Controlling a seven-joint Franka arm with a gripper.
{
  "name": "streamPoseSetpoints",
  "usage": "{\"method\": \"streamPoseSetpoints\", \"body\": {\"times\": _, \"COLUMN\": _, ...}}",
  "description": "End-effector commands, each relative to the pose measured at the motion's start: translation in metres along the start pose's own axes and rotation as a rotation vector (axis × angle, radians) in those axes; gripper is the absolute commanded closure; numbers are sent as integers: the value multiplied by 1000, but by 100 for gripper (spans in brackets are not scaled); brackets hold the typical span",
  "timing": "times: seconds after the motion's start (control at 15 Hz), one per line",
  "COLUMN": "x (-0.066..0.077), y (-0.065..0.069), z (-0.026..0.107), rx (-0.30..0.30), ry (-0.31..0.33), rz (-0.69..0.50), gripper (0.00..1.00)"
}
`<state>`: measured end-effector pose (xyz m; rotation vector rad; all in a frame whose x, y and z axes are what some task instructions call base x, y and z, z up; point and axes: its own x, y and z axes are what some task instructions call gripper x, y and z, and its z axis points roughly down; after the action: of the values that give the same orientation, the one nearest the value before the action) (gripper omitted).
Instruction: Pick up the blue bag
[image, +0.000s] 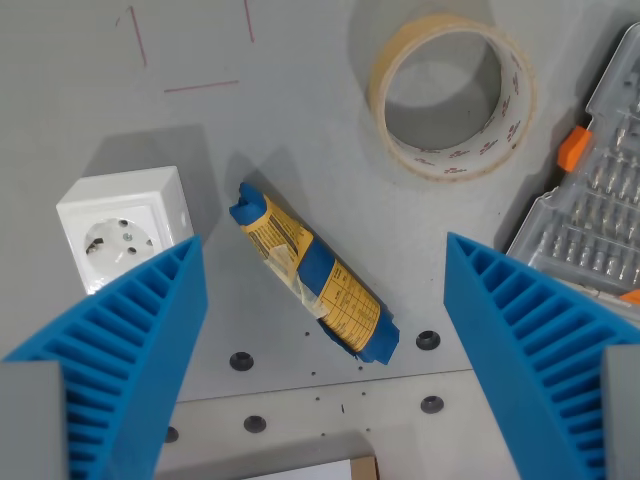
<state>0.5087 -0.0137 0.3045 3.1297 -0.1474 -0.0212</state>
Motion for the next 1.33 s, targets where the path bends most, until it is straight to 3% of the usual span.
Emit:
{"method": "streamPoseSetpoints", "body": {"times": 0.07, "x": 0, "y": 0, "z": -2, "rx": 0, "ry": 4, "rz": 0, "gripper": 0}}
{"method": "streamPoseSetpoints", "body": {"times": 0.6, "x": -3, "y": 0, "z": 3, "rx": 0, "ry": 9, "rz": -45, "gripper": 0}}
{"method": "streamPoseSetpoints", "body": {"times": 1.33, "x": -28, "y": -2, "z": 38, "rx": -15, "ry": 85, "rz": -231, "gripper": 0}}
